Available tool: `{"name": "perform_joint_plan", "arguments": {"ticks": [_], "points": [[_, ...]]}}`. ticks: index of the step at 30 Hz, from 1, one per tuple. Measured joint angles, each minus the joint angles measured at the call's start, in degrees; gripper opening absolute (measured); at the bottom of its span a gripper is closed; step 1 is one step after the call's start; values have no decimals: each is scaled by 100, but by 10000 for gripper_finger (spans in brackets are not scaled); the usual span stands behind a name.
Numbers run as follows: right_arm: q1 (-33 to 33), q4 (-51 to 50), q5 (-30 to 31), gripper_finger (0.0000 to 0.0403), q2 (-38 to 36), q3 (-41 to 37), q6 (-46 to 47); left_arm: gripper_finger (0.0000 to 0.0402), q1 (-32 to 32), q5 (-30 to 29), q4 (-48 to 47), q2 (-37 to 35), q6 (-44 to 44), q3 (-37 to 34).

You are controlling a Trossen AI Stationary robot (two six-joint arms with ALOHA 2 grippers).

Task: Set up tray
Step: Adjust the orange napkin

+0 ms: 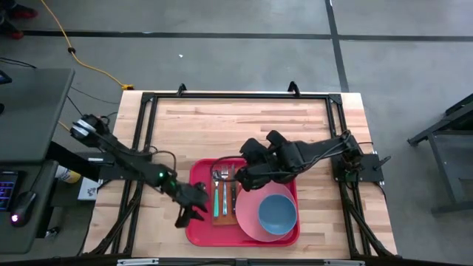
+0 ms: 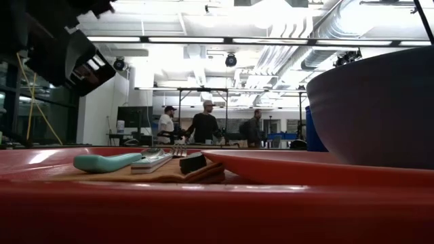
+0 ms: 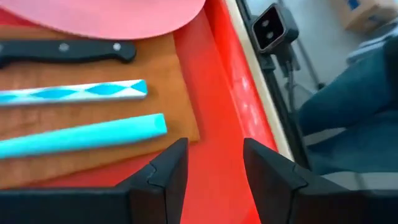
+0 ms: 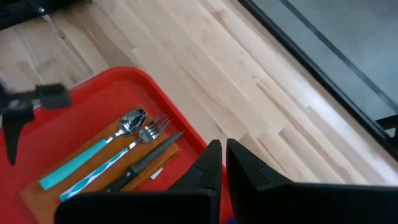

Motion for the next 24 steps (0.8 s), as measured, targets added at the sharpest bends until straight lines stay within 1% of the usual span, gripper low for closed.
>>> {"name": "perform_joint_plan", "arguments": {"ticks": [3, 6, 9, 13, 14, 15, 19, 22, 24], "points": [[0, -3, 109, 0, -62, 0, -47, 179, -202, -456, 32, 244, 342, 237], [0, -5, 167, 0, -127, 2, -50, 155, -258, -776, 7, 305, 811, 425], [3, -4, 168, 0, -185, 2, -50, 113, -255, -992, 20, 307, 1210, 546], [22, -1, 165, 0, -246, 2, -53, 31, -252, -1085, 23, 307, 1595, 595], [37, 2, 156, 0, -257, 2, -63, 19, -252, -1084, 1, 307, 1668, 595], [43, 0, 159, 0, -268, 4, -83, 14, -253, -1087, -43, 307, 1701, 595], [86, 3, 157, 0, -296, 4, -110, 27, -252, -1106, -219, 308, 1745, 595], [110, 2, 165, 0, -301, 4, -114, 12, -252, -1106, -328, 309, 1880, 595], [121, 0, 174, 0, -301, 4, -136, 12, -252, -1125, -335, 309, 1919, 595]]}}
